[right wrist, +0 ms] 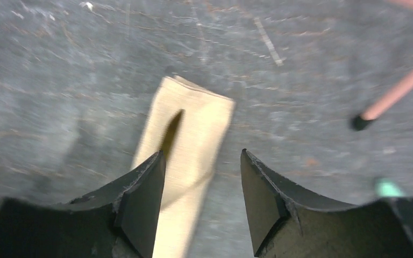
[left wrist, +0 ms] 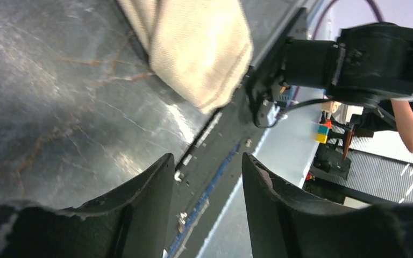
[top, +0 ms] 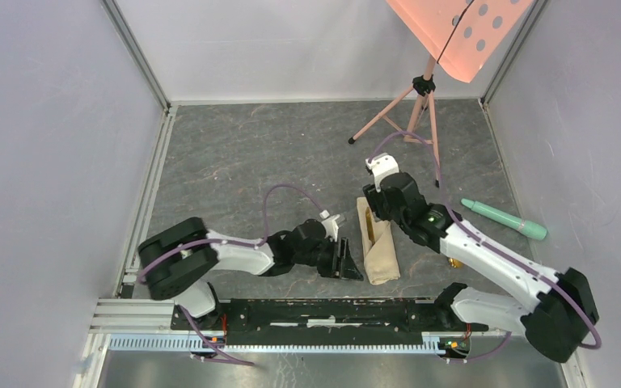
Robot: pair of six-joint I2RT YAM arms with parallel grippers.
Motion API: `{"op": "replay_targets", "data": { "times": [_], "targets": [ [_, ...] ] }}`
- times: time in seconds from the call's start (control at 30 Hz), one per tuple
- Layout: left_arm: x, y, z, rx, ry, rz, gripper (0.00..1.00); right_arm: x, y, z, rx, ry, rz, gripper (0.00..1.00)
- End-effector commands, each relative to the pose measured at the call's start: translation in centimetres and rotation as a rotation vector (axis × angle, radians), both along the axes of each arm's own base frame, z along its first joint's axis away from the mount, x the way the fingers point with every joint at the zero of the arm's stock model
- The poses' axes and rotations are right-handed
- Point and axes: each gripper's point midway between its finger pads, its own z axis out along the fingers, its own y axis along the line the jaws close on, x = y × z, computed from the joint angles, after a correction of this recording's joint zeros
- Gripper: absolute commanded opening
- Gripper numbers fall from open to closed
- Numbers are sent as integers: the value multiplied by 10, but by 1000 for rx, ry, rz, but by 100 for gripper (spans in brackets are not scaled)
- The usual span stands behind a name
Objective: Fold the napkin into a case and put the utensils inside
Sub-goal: Insert the knife into the folded napkin, then pick up the spoon from the corner of the board.
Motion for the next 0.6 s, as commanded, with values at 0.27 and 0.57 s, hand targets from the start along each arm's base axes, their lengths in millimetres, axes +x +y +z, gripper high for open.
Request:
{"op": "replay_targets", "data": {
  "times": [0.27,0.57],
  "targets": [
    [39,66,145,-85,-312,-42,60,-6,-126,-28,-439,74,81,66],
    [60,109,222,-115,-484,-13,62,-6,-133,-87,-199,268,14,55]
  ]
}}
